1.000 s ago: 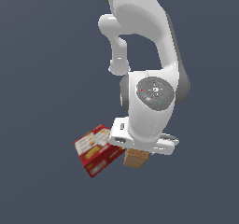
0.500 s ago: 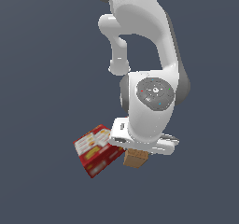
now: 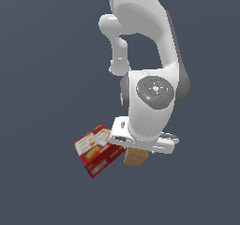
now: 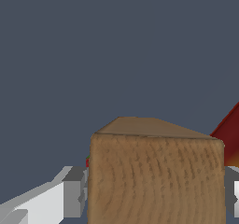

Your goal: Pick up a designated object from a clutter of objects.

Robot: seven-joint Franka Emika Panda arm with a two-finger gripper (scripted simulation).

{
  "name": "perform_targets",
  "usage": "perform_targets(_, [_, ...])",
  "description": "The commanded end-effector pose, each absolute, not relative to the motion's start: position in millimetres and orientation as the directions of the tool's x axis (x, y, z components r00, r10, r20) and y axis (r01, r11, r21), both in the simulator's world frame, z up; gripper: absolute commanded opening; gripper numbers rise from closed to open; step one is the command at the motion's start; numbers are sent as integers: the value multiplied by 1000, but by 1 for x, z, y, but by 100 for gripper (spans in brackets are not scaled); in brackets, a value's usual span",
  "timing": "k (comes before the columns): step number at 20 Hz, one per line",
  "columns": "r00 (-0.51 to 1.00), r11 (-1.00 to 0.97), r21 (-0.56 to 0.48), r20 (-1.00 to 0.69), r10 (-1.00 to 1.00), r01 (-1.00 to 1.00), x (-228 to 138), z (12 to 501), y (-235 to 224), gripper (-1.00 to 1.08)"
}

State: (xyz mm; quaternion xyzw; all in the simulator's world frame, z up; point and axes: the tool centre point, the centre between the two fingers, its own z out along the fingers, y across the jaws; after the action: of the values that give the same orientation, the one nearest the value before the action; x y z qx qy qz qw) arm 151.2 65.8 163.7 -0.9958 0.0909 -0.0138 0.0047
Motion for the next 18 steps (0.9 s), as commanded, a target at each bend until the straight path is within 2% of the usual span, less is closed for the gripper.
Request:
perform_targets(1, [982, -983, -12, 33, -184, -183, 149, 172, 62, -100])
perform_targets(9, [982, -983, -11, 29, -185, -185, 121, 198, 49, -100])
perform_targets(18, [982, -982, -9, 22, -187, -187, 68, 251, 25, -100])
